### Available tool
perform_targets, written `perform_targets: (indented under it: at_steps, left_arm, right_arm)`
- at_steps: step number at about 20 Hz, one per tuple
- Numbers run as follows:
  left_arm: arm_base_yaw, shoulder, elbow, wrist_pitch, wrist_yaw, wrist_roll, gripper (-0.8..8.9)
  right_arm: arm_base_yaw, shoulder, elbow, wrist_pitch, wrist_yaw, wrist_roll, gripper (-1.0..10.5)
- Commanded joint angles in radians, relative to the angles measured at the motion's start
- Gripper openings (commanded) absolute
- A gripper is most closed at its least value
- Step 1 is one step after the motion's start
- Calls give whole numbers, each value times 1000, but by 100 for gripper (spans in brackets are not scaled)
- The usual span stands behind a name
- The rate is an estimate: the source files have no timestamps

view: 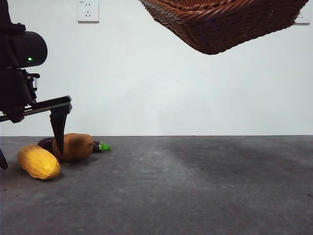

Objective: Help me put the vegetables on the table into the basket

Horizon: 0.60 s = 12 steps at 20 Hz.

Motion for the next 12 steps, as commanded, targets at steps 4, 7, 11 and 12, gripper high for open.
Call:
perform_targets:
  at_steps: [4,7,11,12]
  left_arm:
    - [-9,18,-3,3,-20,-27,301]
    - [-9,18,-3,4,-10,-26,107]
    - [-14,18,-3,5,-6,-23,-8]
    - [-13,18,-3,5,-2,-23,-8]
  right_arm:
    - [3,-9,2,5,-48,-16,-8]
    - [3,-9,2,3,-48,-21,-8]
    - [3,-9,2,2,-49,-21,-8]
    - [3,-9,2,2,-48,-21,-8]
